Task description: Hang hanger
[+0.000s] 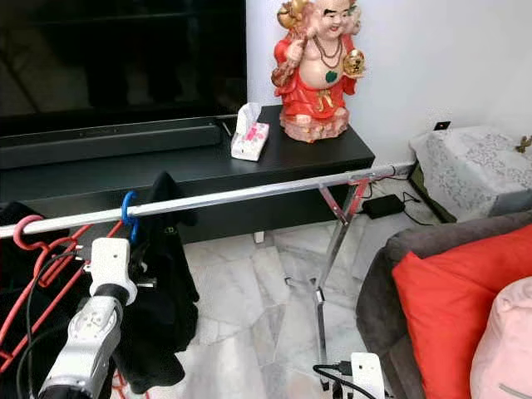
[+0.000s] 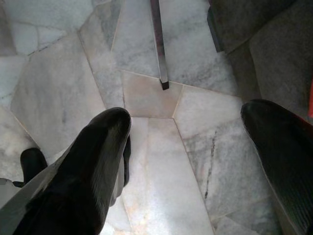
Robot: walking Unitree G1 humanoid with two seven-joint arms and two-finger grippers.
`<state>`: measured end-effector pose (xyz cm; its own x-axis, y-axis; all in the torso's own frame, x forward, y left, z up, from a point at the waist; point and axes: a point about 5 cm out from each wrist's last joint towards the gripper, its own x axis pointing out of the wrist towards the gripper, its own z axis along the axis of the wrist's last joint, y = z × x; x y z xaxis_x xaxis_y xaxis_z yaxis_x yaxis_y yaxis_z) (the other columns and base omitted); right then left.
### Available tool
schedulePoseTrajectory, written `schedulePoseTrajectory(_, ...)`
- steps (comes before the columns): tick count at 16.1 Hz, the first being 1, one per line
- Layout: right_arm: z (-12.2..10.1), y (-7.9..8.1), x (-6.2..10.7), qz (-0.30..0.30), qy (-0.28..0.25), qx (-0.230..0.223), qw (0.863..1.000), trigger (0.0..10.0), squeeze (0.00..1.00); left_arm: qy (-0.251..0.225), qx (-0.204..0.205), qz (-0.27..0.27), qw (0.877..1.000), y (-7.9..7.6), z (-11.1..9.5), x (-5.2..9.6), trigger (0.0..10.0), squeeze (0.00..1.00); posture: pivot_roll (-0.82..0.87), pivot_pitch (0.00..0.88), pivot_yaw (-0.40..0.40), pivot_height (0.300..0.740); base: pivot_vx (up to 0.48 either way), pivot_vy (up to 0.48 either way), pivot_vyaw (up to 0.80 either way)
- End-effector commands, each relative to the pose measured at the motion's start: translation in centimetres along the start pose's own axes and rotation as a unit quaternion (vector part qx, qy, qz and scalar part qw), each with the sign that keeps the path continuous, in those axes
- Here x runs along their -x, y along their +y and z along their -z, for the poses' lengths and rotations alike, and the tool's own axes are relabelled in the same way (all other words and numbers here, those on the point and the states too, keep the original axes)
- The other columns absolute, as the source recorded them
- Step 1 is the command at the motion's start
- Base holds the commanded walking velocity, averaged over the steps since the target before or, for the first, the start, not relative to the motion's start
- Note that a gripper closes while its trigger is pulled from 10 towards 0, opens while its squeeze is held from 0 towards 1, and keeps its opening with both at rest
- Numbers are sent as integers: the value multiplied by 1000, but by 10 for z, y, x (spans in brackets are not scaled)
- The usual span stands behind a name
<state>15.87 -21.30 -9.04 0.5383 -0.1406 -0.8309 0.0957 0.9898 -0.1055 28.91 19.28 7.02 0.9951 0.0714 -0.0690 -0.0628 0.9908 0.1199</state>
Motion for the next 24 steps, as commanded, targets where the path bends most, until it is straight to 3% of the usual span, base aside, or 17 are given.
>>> schedulePoseTrajectory(1, -1, -3, 0, 3, -2, -7, 1000, 10000, 0, -3, 9, -13, 1000, 3, -5, -4, 10000, 0, -87, 0, -36, 740, 0, 0, 0)
schedulePoseTrajectory(4, -4, 0, -1, 1, -3, -6, 1000, 10000, 0, 19, 13, -12, 1000, 4, 5, 2, 10000, 0, -84, 0, -37, 740, 0, 0, 0)
schedulePoseTrajectory(6, -10, 15, -2, -5, -4, -2, 1000, 10000, 0, 36, 1, 15, 999, -5, 12, 7, 10000, 0, -86, 0, -36, 740, 0, 0, 0)
schedulePoseTrajectory(9, -12, 21, -3, -7, -5, -2, 1000, 10000, 0, 40, -4, 40, 998, -13, 14, 9, 10000, 0, -87, 0, -34, 740, 0, 0, 0)
schedulePoseTrajectory(12, -14, 20, -3, -7, -5, -1, 1000, 10000, 0, 41, -4, 60, 997, -17, 13, 10, 10000, 0, -85, 0, -31, 740, 0, 0, 0)
schedulePoseTrajectory(15, -9, 9, -2, -2, -3, -2, 1000, 10000, 0, 35, -2, 73, 997, -21, 11, 10, 10000, 0, -85, 0, -30, 740, 0, 0, 0)
schedulePoseTrajectory(23, -7, 8, -2, -3, -2, 2, 1000, 10000, 0, 36, 0, 72, 997, -23, 11, 9, 10000, 0, -80, 0, -36, 740, 0, 0, 0)
schedulePoseTrajectory(24, -6, 9, -2, -4, -1, 2, 1000, 10000, 0, 36, 5, 69, 997, -23, 10, 10, 10000, 145, -81, 0, -36, 740, 0, 0, 0)
